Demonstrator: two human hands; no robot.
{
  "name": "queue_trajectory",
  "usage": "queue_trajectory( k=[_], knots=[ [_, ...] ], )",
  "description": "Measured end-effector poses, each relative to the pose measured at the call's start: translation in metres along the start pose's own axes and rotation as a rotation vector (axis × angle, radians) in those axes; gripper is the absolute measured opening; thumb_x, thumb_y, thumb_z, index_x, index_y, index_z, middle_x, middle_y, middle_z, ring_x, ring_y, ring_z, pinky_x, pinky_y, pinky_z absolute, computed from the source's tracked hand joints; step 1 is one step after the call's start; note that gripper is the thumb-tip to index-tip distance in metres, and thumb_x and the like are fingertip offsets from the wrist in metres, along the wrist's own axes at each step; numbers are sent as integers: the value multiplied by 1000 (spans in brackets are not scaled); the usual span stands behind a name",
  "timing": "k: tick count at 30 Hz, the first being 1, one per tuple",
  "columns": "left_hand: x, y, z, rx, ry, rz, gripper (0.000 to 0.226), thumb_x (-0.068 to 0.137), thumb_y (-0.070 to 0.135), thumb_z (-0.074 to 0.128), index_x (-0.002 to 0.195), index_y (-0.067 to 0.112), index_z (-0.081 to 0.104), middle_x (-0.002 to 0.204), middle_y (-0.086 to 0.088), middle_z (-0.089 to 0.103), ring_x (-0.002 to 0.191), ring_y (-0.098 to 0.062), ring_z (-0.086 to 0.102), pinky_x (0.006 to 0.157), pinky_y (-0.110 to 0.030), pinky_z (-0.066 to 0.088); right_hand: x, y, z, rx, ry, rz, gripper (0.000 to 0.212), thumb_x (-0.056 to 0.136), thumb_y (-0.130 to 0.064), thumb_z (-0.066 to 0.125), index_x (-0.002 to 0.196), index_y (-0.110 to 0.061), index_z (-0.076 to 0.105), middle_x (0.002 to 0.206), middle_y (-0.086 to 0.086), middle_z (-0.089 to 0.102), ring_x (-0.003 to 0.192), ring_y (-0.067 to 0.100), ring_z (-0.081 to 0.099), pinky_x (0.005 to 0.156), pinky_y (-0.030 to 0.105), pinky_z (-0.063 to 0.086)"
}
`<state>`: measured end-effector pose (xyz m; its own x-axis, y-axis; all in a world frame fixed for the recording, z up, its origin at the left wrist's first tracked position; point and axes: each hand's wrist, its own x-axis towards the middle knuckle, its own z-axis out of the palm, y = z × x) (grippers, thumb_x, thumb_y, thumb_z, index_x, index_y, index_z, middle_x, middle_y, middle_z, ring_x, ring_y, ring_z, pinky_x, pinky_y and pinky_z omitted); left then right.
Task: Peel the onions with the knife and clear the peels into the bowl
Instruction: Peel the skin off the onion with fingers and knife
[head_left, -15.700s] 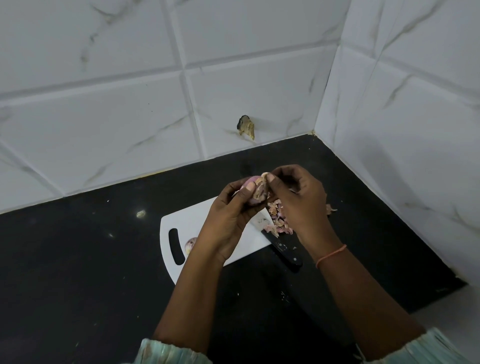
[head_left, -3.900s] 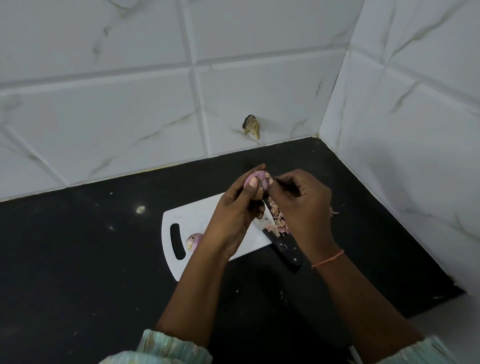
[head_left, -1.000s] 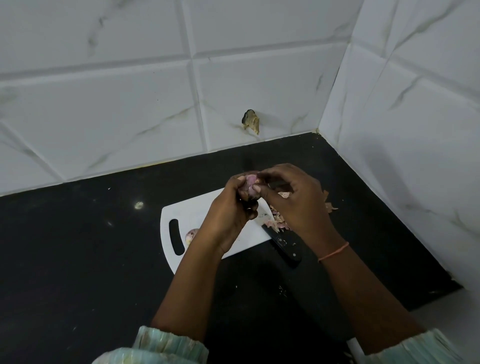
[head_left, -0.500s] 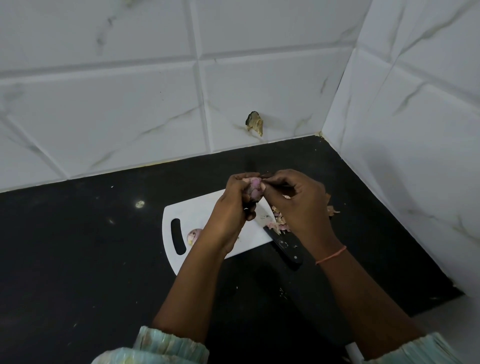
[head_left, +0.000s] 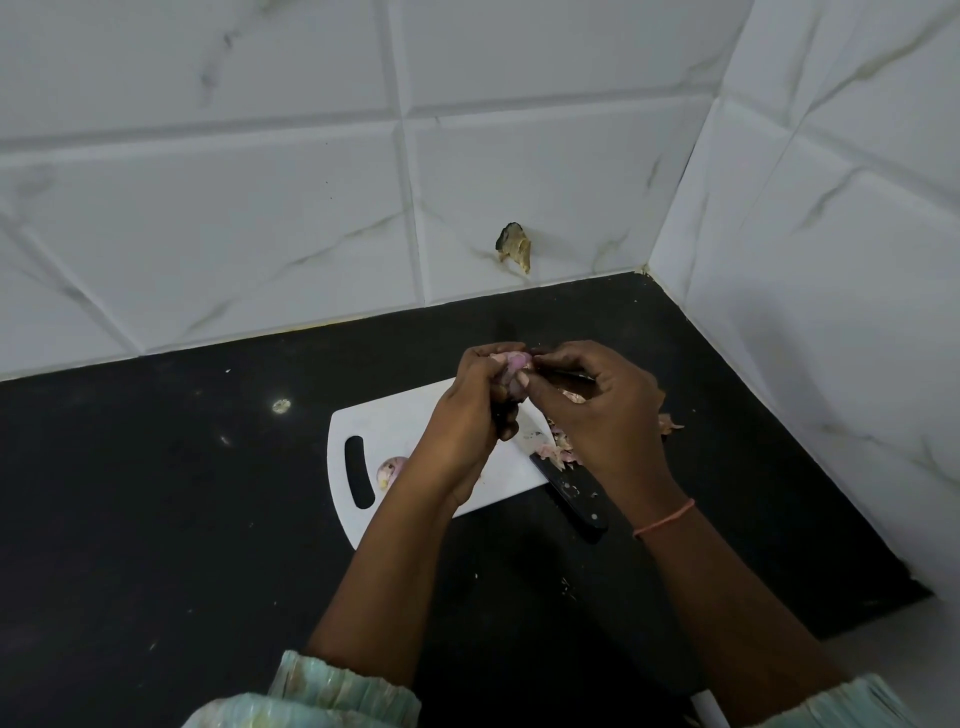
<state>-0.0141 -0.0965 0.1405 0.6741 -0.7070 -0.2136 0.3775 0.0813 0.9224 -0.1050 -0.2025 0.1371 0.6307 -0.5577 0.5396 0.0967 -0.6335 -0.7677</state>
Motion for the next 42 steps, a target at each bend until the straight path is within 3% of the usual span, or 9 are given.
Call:
queue_trajectory(
  k=[8,14,18,26,32,37,42],
  knots=[
    [1,1,-2,20,20,6,31,100,24,44,119,7,62,65,4,55,59,-12,40,55,-27,33,1,-3,3,-61,21,-123,11,84,-14,73,87,-4,75,86,3,71,80,8,66,76,17,54],
    [2,0,-4,22,30,16,32,93,30,46,112,13,64,66,5,58,58,-11,42,56,-27,35,2,-2,4,-84,22,-121,5,84,-5,74,88,-5,75,87,1,70,81,7,66,75,18,54],
    [-1,1,-3,24,40,17,28,100,24,43,113,12,64,66,4,57,60,-13,40,57,-29,33,3,-4,4,-106,28,-131,3,83,-4,74,87,-4,74,85,1,70,78,7,66,74,16,54],
    [-3,2,-1,-17,15,7,28,100,22,40,107,14,66,79,-6,58,61,-14,40,56,-28,33,6,-3,5,-98,94,-77,5,83,-4,74,87,-4,73,84,0,70,77,5,66,74,15,54],
    [-1,2,-4,-45,9,13,30,101,20,37,112,13,64,70,-1,55,60,-13,40,55,-27,34,0,-5,8,57,-34,27,22,84,-11,76,106,-6,72,100,1,71,95,8,68,84,20,54],
    [0,0,-6,-44,3,31,29,102,21,37,108,17,65,72,2,61,61,-13,42,57,-28,36,0,1,9,30,1,0,9,86,-7,73,95,-5,73,96,0,69,93,10,67,84,22,53],
    [0,-4,-10,2,9,48,30,102,23,37,111,17,65,79,1,63,62,-12,46,61,-30,39,2,1,13,-112,-100,-20,7,95,-8,62,100,-3,64,99,4,61,91,7,60,81,10,47]
  ],
)
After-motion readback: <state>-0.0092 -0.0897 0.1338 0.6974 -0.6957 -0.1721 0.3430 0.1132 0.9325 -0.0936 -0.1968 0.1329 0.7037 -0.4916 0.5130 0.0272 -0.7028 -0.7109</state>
